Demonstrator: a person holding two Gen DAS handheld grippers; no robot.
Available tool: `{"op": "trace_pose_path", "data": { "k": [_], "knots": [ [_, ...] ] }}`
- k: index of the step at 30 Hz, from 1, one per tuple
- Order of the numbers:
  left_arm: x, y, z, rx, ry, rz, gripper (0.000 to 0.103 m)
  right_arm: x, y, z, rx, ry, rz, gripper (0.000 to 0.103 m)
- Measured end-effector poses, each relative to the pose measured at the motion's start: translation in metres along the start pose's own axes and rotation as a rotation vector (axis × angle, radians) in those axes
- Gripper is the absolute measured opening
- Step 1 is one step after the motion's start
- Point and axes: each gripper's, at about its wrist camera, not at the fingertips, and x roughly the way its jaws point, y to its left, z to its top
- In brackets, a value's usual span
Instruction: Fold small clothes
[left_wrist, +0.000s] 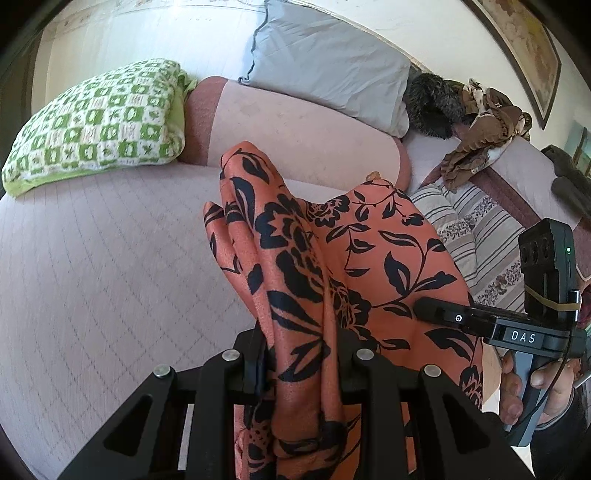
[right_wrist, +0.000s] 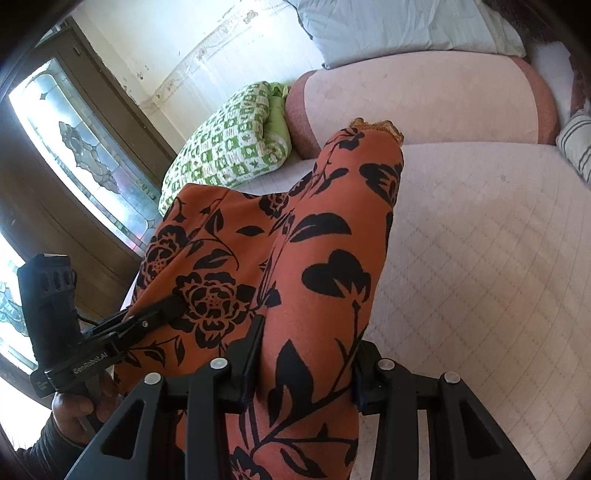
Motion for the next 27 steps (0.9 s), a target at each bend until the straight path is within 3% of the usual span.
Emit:
{"op": "trace_pose_path", "data": {
  "k": [11,27],
  "knots": [
    [0.031,-0.008,0.040,0.021,-0.018,-0.011,0.027,0.009,-0.028,0.037,0.002,-0.019,-0.001,0.041],
    [0.100,0.007,0.041,-0.028,0.028,-0.060,0.027,0.051,-0.070,0.053,0.023,0.017,-0.013,0.041]
  ]
}}
